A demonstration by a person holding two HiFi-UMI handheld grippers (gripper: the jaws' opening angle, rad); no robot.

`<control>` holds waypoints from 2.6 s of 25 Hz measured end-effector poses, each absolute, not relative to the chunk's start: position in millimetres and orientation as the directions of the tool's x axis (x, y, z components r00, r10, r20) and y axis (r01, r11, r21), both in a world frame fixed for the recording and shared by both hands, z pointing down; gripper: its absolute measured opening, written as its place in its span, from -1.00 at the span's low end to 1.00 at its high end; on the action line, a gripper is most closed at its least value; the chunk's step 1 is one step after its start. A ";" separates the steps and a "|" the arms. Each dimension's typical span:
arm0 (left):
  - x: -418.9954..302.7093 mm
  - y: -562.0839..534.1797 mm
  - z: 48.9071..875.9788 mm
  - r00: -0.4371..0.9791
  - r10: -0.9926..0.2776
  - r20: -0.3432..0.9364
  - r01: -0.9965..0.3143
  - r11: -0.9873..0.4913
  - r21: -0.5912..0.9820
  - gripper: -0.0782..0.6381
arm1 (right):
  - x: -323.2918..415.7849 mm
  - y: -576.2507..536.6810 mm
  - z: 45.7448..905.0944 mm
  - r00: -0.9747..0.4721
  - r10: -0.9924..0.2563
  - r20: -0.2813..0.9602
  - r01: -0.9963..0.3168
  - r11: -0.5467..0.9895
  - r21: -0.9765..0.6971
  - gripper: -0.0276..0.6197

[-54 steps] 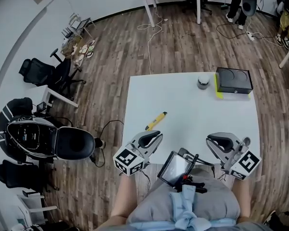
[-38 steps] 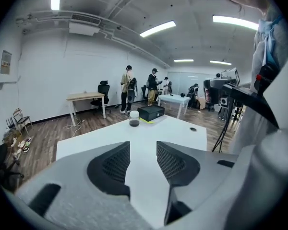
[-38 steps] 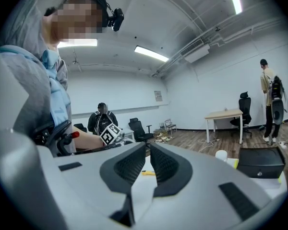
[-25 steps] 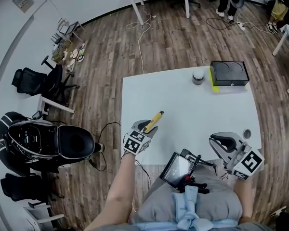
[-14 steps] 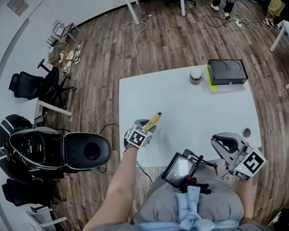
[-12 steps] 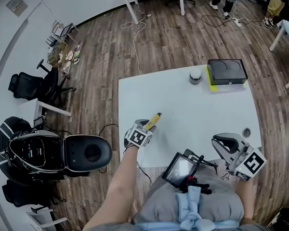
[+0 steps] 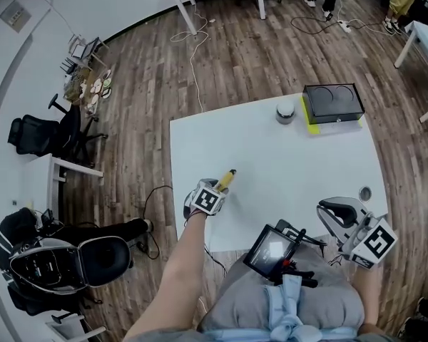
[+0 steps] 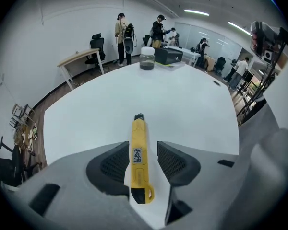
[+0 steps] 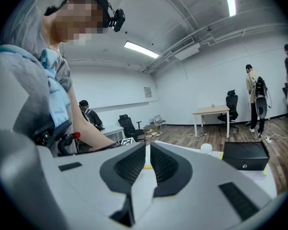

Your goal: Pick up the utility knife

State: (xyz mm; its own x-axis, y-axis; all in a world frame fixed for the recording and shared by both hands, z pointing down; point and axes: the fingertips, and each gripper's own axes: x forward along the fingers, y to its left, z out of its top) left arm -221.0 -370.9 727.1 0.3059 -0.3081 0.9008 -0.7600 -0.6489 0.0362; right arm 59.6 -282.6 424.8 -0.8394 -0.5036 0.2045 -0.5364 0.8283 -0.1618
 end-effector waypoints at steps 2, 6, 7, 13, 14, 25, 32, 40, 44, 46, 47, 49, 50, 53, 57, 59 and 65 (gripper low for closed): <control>-221.9 -369.7 734.2 0.308 -0.297 0.904 -0.757 -0.652 0.044 -0.30 | 59.4 -281.6 426.0 -0.837 -0.506 0.209 -0.540 0.825 -0.164 -0.82; -219.4 -368.7 746.2 0.313 -0.275 0.909 -0.749 -0.660 0.058 -0.30 | 60.2 -283.5 426.9 -0.833 -0.510 0.214 -0.546 0.821 -0.168 -0.82; -218.2 -367.8 746.6 0.311 -0.267 0.912 -0.751 -0.657 0.064 -0.30 | 60.4 -284.2 427.5 -0.832 -0.511 0.214 -0.547 0.820 -0.167 -0.82; -222.0 -366.6 755.7 0.288 -0.242 0.927 -0.744 -0.666 0.057 -0.31 | 57.3 -287.7 428.5 -0.828 -0.516 0.220 -0.554 0.816 -0.168 -0.82; -223.0 -365.4 756.0 0.280 -0.236 0.931 -0.740 -0.670 0.053 -0.30 | 57.1 -287.9 427.9 -0.827 -0.517 0.222 -0.555 0.815 -0.168 -0.82; -227.2 -365.6 748.7 0.283 -0.264 0.922 -0.768 -0.638 0.053 -0.31 | 55.5 -283.2 424.0 -0.830 -0.511 0.225 -0.549 0.821 -0.159 -0.82; -216.8 -360.5 749.5 0.295 -0.240 0.925 -0.765 -0.640 0.078 -0.42 | 57.1 -281.3 419.7 -0.828 -0.513 0.228 -0.551 0.820 -0.156 -0.82; -215.6 -364.7 753.5 0.256 -0.240 0.936 -0.791 -0.609 0.060 -0.44 | 60.2 -281.8 417.8 -0.822 -0.522 0.229 -0.558 0.817 -0.142 -0.82; -216.6 -367.3 754.4 0.254 -0.266 0.930 -0.820 -0.570 0.061 -0.44 | 61.9 -280.8 418.2 -0.819 -0.525 0.231 -0.562 0.815 -0.139 -0.82; -221.4 -371.4 750.5 0.229 -0.303 0.925 -0.837 -0.546 0.029 -0.44 | 63.0 -279.1 418.5 -0.819 -0.526 0.227 -0.562 0.816 -0.136 -0.82; -225.0 -374.4 747.0 0.207 -0.324 0.923 -0.845 -0.535 0.002 -0.44 | 63.9 -278.1 418.7 -0.820 -0.527 0.224 -0.562 0.816 -0.135 -0.82; -223.4 -374.0 750.0 0.201 -0.328 0.923 -0.853 -0.523 0.000 -0.44 | 66.6 -276.1 420.2 -0.821 -0.528 0.218 -0.561 0.817 -0.133 -0.82; -219.2 -372.1 755.6 0.215 -0.316 0.924 -0.852 -0.523 0.020 -0.44 | 67.7 -275.4 421.1 -0.821 -0.529 0.217 -0.561 0.817 -0.131 -0.82; -214.0 -370.3 761.7 0.233 -0.297 0.926 -0.853 -0.520 0.048 -0.44 | 68.6 -273.6 420.9 -0.820 -0.530 0.215 -0.562 0.818 -0.125 -0.82; -214.3 -364.3 753.9 0.238 -0.316 0.918 -0.865 -0.500 0.052 -0.44 | 68.3 -270.6 417.9 -0.822 -0.530 0.210 -0.560 0.820 -0.122 -0.82; -215.2 -363.2 742.4 0.239 -0.346 0.907 -0.872 -0.487 0.044 -0.44 | 66.5 -270.5 416.8 -0.825 -0.526 0.207 -0.555 0.823 -0.122 -0.82; -194.9 -357.4 700.1 0.349 -0.440 0.828 -0.879 -0.459 0.127 -0.44 | 59.9 -269.7 411.0 -0.842 -0.508 0.184 -0.532 0.839 -0.116 -0.82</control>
